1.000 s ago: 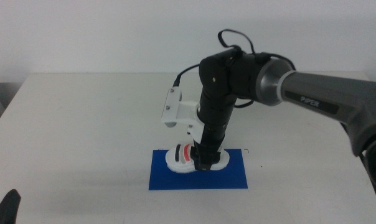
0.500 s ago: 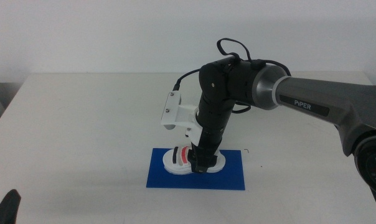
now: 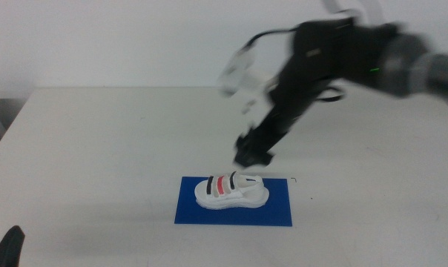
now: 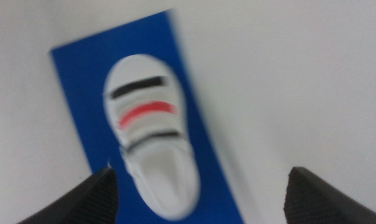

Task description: Use one arm to grab the shoe from the table and place it on the mat.

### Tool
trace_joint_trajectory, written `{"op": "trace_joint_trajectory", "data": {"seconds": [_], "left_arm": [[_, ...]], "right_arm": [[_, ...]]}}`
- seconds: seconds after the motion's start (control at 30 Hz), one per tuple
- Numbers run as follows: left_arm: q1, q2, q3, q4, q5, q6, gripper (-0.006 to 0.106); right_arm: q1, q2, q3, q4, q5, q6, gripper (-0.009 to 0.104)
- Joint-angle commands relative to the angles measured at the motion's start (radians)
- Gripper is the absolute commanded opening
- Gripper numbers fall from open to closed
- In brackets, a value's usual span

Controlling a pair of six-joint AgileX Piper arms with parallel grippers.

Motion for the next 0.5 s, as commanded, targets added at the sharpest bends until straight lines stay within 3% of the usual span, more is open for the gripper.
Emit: {"op": "trace_joint_trajectory", "data": {"seconds": [0.0, 0.07, 0.47], "left_arm": [[-0.005, -0.013, 0.007, -0.01, -0.082, -0.005, 0.094], [-0.005, -0.013, 0.007, -0.01, -0.082, -0.005, 0.094], [-0.005, -0.013, 0.007, -0.01, -0.082, -0.005, 0.094]], "right_arm": [[-0.066, -0.176, 0.103, 0.057, -0.139, 0.043, 0.076], [-0.116, -0.28, 0.218, 0.079, -0.222, 0.073, 0.075], [-0.318, -0.878, 0.799, 0.064, -0.619, 0.368, 0.075]]}}
